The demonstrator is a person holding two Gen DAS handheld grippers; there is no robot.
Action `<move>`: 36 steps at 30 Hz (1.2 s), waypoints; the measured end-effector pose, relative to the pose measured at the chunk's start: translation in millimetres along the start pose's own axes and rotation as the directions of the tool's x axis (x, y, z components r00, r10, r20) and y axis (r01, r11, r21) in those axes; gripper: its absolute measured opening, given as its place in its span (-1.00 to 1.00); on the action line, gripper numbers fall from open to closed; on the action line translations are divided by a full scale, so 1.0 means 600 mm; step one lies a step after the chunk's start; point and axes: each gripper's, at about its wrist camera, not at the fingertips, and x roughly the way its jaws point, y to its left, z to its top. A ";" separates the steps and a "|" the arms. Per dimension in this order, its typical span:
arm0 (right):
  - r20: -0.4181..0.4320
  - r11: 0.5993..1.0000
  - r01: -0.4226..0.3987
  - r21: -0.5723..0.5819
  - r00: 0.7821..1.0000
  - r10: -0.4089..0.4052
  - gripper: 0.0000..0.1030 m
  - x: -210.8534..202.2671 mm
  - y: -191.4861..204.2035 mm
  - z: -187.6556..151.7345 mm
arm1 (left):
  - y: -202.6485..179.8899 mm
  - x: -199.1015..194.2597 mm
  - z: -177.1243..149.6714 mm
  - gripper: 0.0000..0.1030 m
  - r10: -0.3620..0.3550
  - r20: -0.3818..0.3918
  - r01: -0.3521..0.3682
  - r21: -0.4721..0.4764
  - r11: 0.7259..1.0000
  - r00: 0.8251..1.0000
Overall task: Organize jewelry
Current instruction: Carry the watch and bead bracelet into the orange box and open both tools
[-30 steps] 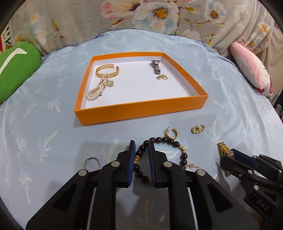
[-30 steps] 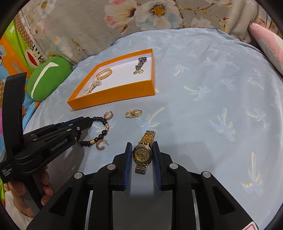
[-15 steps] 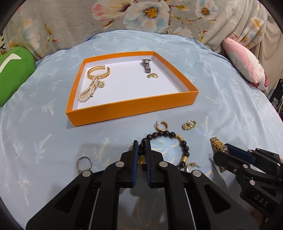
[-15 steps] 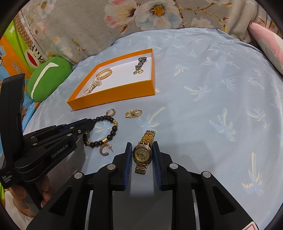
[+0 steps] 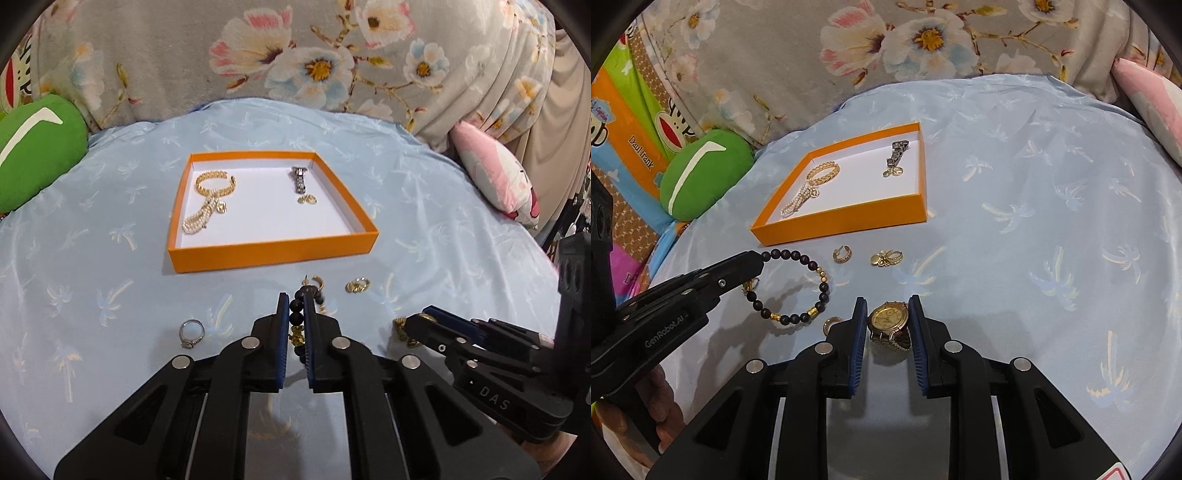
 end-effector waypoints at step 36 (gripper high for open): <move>0.009 0.994 -0.011 -0.104 1.000 0.012 -0.55 0.170 0.033 0.182 | 0.103 0.162 0.134 -0.62 0.111 0.024 -0.107 -0.126 0.986 0.994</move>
